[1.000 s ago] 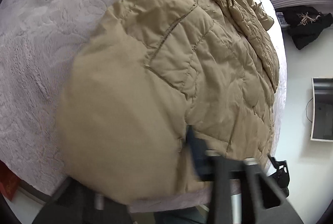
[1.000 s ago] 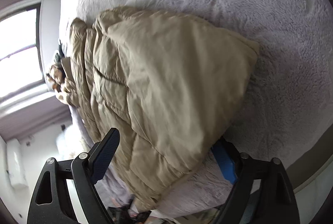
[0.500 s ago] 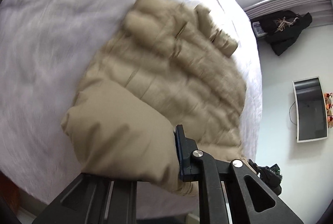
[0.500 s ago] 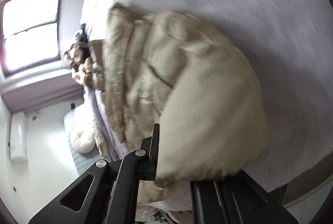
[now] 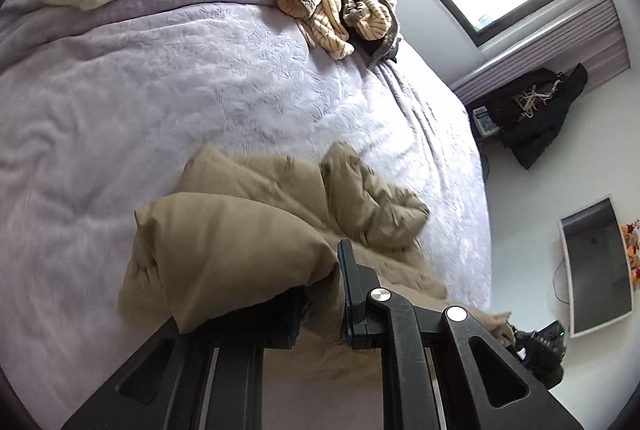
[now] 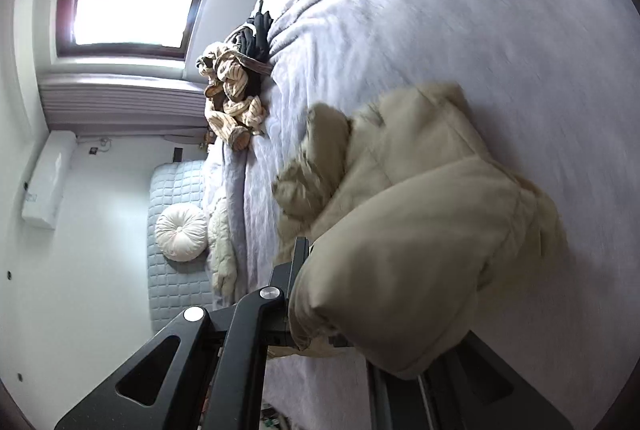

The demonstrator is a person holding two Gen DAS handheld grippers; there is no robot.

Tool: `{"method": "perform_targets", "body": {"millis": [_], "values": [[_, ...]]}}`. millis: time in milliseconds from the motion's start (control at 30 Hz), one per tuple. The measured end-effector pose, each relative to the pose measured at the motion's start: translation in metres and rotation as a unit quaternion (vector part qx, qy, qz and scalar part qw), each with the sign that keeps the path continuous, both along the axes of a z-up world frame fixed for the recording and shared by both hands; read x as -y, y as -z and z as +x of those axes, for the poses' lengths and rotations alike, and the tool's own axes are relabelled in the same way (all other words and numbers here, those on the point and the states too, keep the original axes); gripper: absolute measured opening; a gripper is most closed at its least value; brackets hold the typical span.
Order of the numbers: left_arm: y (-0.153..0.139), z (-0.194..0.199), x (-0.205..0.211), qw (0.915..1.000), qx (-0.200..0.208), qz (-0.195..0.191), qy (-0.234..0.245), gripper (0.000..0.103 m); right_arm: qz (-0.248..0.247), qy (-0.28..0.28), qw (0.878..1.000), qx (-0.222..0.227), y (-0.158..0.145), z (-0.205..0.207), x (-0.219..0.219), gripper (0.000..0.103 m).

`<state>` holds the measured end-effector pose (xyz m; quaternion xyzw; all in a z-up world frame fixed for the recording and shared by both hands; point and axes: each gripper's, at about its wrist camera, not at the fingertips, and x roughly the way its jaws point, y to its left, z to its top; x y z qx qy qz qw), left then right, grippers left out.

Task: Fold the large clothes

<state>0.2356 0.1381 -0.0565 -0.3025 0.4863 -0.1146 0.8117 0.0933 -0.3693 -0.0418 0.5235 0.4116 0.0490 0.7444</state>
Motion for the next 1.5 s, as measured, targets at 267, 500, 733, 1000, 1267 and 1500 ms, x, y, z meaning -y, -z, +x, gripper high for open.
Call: {"method": "perform_targets", "body": {"millis": [267, 500, 733, 1000, 1267, 1500], "values": [[0.072, 0.083, 0.019, 0.9965, -0.054, 0.056, 0.031, 0.017, -0.055, 0.009, 0.996, -0.07, 0.041, 0.085, 0.005, 0.007], [0.104, 0.116, 0.037, 0.9894, -0.077, 0.111, 0.054, 0.03, -0.051, 0.044, 0.992, -0.108, 0.092, 0.114, 0.01, 0.011], [0.067, 0.104, 0.032, 0.9796, -0.015, 0.188, 0.068, 0.099, -0.031, 0.037, 0.994, -0.102, 0.096, 0.121, 0.014, 0.043], [0.069, 0.077, 0.033, 0.9647, 0.006, 0.245, 0.096, 0.065, -0.189, -0.046, 0.979, -0.063, 0.038, 0.116, -0.005, 0.026], [0.127, 0.121, 0.053, 0.9508, -0.009, 0.297, 0.088, 0.055, -0.303, -0.056, 0.944, -0.122, 0.068, 0.138, 0.01, 0.017], [0.173, 0.163, 0.057, 0.9559, -0.025, 0.288, 0.052, 0.055, -0.314, -0.022, 0.937, -0.149, 0.12, 0.17, 0.023, 0.013]]}}
